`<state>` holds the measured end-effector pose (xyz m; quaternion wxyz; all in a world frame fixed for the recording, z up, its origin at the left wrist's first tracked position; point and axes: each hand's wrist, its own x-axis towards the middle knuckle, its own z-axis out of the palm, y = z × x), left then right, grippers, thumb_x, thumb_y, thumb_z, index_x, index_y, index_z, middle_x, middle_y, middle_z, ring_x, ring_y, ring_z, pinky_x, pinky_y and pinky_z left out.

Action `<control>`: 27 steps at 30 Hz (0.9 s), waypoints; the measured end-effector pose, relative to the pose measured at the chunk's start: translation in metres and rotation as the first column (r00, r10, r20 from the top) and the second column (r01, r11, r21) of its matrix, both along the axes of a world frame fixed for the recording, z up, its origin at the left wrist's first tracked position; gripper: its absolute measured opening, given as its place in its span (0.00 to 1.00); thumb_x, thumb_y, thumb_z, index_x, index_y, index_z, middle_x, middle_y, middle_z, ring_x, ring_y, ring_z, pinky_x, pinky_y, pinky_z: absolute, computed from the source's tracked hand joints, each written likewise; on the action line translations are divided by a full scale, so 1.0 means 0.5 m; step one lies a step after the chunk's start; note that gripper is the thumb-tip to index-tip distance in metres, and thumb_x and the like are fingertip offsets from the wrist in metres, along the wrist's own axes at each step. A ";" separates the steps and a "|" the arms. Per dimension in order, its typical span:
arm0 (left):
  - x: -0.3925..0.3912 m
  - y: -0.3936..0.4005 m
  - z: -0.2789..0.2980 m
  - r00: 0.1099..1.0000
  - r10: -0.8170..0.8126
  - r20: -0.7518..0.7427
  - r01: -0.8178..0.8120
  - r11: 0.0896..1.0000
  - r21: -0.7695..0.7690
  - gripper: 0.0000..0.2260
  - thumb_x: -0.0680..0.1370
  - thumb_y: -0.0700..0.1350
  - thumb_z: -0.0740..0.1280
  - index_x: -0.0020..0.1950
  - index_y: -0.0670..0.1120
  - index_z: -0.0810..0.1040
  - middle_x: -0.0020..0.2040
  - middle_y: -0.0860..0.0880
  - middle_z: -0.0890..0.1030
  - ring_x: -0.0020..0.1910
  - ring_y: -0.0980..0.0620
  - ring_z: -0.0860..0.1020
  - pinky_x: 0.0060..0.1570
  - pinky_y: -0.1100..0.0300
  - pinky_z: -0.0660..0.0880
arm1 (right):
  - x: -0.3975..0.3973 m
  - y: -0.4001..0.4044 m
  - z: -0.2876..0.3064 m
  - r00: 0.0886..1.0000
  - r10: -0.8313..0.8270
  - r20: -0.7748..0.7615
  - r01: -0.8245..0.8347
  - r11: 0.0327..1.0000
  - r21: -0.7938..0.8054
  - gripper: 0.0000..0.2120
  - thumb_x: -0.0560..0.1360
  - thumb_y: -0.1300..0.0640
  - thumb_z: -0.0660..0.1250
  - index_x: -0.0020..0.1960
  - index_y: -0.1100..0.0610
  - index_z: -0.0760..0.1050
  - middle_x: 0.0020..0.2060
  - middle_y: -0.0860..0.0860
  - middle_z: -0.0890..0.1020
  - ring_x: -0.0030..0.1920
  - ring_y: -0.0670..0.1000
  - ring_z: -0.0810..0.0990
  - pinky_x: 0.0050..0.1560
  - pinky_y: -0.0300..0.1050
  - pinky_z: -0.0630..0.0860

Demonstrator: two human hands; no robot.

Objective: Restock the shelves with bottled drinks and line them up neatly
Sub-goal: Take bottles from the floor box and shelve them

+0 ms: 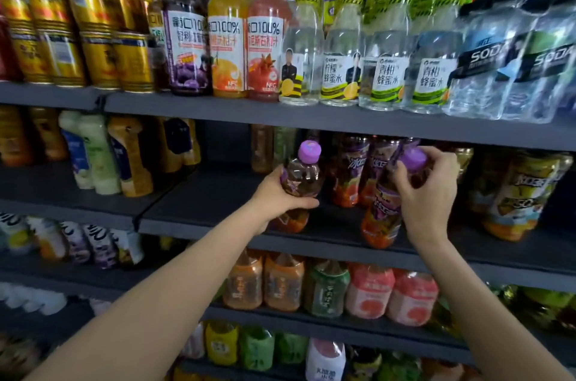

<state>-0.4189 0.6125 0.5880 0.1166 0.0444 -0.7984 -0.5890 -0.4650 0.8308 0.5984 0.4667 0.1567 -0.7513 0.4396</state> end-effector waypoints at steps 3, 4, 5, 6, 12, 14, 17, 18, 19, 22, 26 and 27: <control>-0.035 0.008 0.005 0.998 -0.005 0.066 0.002 0.999 0.039 0.30 0.63 0.45 0.79 0.62 0.51 0.72 0.57 0.52 0.79 0.57 0.53 0.76 0.58 0.50 0.74 | -0.032 -0.009 -0.002 0.999 0.040 0.037 -0.040 0.999 -0.019 0.18 0.76 0.56 0.65 0.59 0.68 0.70 0.51 0.63 0.74 0.53 0.62 0.72 0.53 0.38 0.64; -0.044 0.013 0.009 0.997 -0.005 0.076 0.001 0.998 0.056 0.28 0.64 0.45 0.78 0.61 0.51 0.72 0.56 0.53 0.78 0.56 0.53 0.75 0.53 0.53 0.75 | -0.042 -0.017 -0.004 0.997 0.052 0.061 -0.051 0.998 -0.030 0.20 0.76 0.53 0.63 0.61 0.68 0.70 0.52 0.63 0.74 0.55 0.62 0.72 0.56 0.41 0.65; -0.053 0.020 0.014 0.997 -0.003 0.077 -0.003 0.997 0.075 0.26 0.66 0.44 0.77 0.60 0.52 0.72 0.55 0.54 0.78 0.54 0.54 0.74 0.48 0.56 0.74 | -0.052 -0.028 -0.006 0.993 0.072 0.089 -0.068 0.997 -0.046 0.23 0.76 0.50 0.61 0.62 0.67 0.69 0.54 0.63 0.74 0.57 0.62 0.71 0.60 0.46 0.66; -0.063 0.027 0.018 0.997 0.001 0.071 -0.007 0.997 0.081 0.23 0.67 0.44 0.77 0.58 0.53 0.71 0.52 0.55 0.77 0.52 0.55 0.74 0.46 0.58 0.72 | -0.060 -0.039 -0.009 0.987 0.102 0.122 -0.094 0.993 -0.065 0.24 0.76 0.48 0.60 0.62 0.67 0.69 0.55 0.62 0.73 0.58 0.62 0.71 0.64 0.52 0.66; -0.109 0.055 0.013 0.996 0.055 0.067 -0.059 0.997 0.054 0.27 0.67 0.46 0.76 0.62 0.53 0.69 0.55 0.54 0.76 0.53 0.54 0.73 0.53 0.58 0.70 | -0.091 -0.070 -0.046 0.950 0.258 0.176 -0.254 0.966 -0.048 0.34 0.69 0.60 0.74 0.70 0.62 0.62 0.65 0.60 0.66 0.66 0.52 0.65 0.63 0.27 0.57; -0.119 0.057 0.003 0.995 0.081 0.053 -0.084 0.995 0.053 0.26 0.68 0.43 0.75 0.62 0.53 0.68 0.55 0.53 0.76 0.55 0.53 0.74 0.55 0.57 0.70 | -0.090 -0.065 -0.062 0.934 0.293 0.202 -0.286 0.956 -0.065 0.39 0.68 0.62 0.74 0.72 0.60 0.57 0.66 0.58 0.63 0.66 0.47 0.63 0.62 0.26 0.56; -0.119 0.056 -0.040 0.990 0.130 0.053 -0.122 0.983 -0.135 0.33 0.69 0.37 0.72 0.70 0.50 0.62 0.62 0.48 0.75 0.63 0.48 0.72 0.60 0.57 0.68 | -0.084 -0.055 -0.101 0.917 0.310 0.250 -0.292 0.950 -0.109 0.46 0.69 0.62 0.73 0.75 0.56 0.47 0.68 0.56 0.60 0.67 0.44 0.59 0.62 0.27 0.54; -0.116 0.058 -0.060 0.986 0.160 0.047 -0.148 0.971 -0.188 0.33 0.70 0.37 0.72 0.71 0.49 0.61 0.64 0.47 0.74 0.64 0.48 0.71 0.60 0.58 0.67 | -0.086 -0.055 -0.109 0.918 0.303 0.257 -0.283 0.952 -0.113 0.46 0.69 0.62 0.73 0.76 0.57 0.45 0.69 0.57 0.59 0.69 0.47 0.59 0.62 0.27 0.53; -0.116 0.060 -0.076 0.981 0.191 0.038 -0.180 0.963 -0.202 0.32 0.71 0.38 0.72 0.70 0.50 0.61 0.64 0.47 0.73 0.64 0.48 0.71 0.59 0.59 0.67 | -0.095 -0.056 -0.114 0.918 0.294 0.268 -0.272 0.955 -0.115 0.46 0.70 0.62 0.72 0.76 0.58 0.44 0.70 0.58 0.59 0.71 0.50 0.58 0.62 0.27 0.53; -0.131 0.070 -0.101 0.957 0.291 -0.017 -0.290 0.941 -0.173 0.28 0.71 0.41 0.72 0.68 0.49 0.64 0.62 0.48 0.74 0.63 0.48 0.72 0.58 0.59 0.68 | -0.125 -0.070 -0.124 0.905 0.250 0.345 -0.233 0.968 -0.089 0.42 0.71 0.62 0.71 0.75 0.62 0.47 0.70 0.59 0.59 0.72 0.54 0.58 0.66 0.31 0.53; -0.161 0.074 -0.108 0.954 0.296 -0.040 -0.296 0.918 -0.264 0.27 0.71 0.42 0.72 0.66 0.48 0.64 0.63 0.48 0.74 0.64 0.48 0.72 0.60 0.55 0.68 | -0.138 -0.076 -0.174 0.870 -0.028 0.492 -0.014 0.997 0.081 0.33 0.73 0.57 0.70 0.70 0.67 0.60 0.66 0.63 0.63 0.66 0.61 0.63 0.66 0.54 0.66; -0.168 0.073 -0.110 0.955 0.294 -0.049 -0.295 0.913 -0.283 0.27 0.72 0.42 0.72 0.67 0.48 0.64 0.63 0.47 0.74 0.64 0.48 0.72 0.61 0.55 0.68 | -0.138 -0.074 -0.183 0.846 -0.088 0.526 0.027 0.992 0.123 0.32 0.73 0.54 0.69 0.70 0.67 0.61 0.64 0.63 0.64 0.64 0.61 0.63 0.63 0.56 0.67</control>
